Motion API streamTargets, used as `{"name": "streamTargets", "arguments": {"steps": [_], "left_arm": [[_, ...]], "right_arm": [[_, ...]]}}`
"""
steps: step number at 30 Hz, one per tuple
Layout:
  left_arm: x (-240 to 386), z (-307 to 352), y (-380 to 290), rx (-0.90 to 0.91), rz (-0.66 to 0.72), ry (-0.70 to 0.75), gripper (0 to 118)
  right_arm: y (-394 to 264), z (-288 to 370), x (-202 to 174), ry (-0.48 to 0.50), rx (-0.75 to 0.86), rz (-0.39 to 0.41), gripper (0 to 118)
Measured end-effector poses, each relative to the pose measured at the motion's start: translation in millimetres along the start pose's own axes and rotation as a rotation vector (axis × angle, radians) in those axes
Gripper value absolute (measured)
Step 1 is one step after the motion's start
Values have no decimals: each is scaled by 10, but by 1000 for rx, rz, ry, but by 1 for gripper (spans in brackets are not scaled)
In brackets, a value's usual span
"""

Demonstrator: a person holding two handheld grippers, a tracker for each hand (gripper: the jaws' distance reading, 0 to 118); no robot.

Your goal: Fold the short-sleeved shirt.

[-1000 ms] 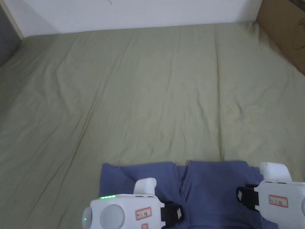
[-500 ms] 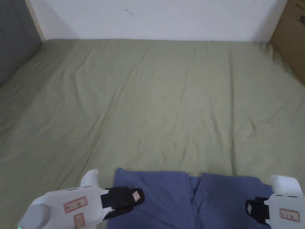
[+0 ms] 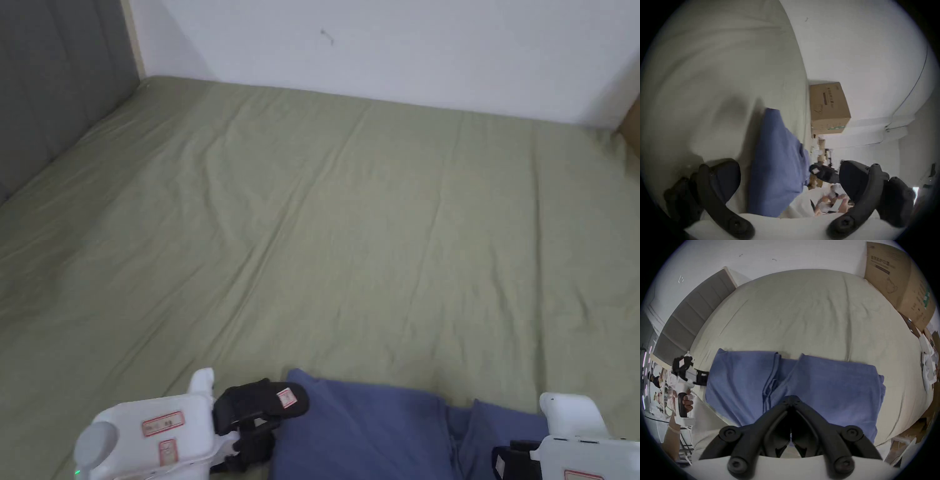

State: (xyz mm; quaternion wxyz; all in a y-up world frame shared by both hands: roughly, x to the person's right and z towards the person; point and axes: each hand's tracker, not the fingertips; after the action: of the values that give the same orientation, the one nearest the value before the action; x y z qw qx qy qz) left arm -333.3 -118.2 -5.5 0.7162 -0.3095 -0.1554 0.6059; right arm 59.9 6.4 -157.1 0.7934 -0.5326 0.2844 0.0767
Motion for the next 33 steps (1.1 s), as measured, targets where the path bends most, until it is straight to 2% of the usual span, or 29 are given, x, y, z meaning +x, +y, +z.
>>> {"name": "streamTargets", "arguments": {"steps": [1,2,3,5,6,7,8,11,15,21,23,25,27,33], "left_arm": [[-19,-79,14,-39,14,-32,106],[28,-159,-18,-77,26,-29,70],[24,-185,-18,-88,40,-12,10],[-16,-240,-14,-75,-2,249,9],[-55,-252,-6,-83,21,270,9],[-115,-123,-18,-81,79,86,9],[-99,-27,-26,-55,118,43,9],[-162,139,90,-63,17,135,9],[-29,465,95,-51,32,154,9],[55,1210,330,48,5,288,9],[-103,1497,582,79,-25,363,9],[34,1613,624,97,-45,413,9],[519,1515,395,111,-87,436,9],[1572,1004,128,81,-293,421,9]], "right_arm": [[11,-27,-11,1,-5,4,0],[19,-50,-25,2,-10,6,0],[25,-65,-37,1,-13,7,0],[24,-89,-58,1,-25,14,0],[27,-96,-65,1,-27,19,0],[39,-106,-70,4,-35,31,0],[39,-107,-85,0,-41,40,0],[66,-126,-83,-5,-43,53,0],[93,-153,-124,-1,-43,53,0],[62,-141,-155,24,-30,47,0],[32,-155,-121,30,-30,38,0],[-3,-154,-92,37,-28,25,0],[-37,-163,-47,46,-30,10,0],[-141,-127,132,61,-19,-30,0]]}}
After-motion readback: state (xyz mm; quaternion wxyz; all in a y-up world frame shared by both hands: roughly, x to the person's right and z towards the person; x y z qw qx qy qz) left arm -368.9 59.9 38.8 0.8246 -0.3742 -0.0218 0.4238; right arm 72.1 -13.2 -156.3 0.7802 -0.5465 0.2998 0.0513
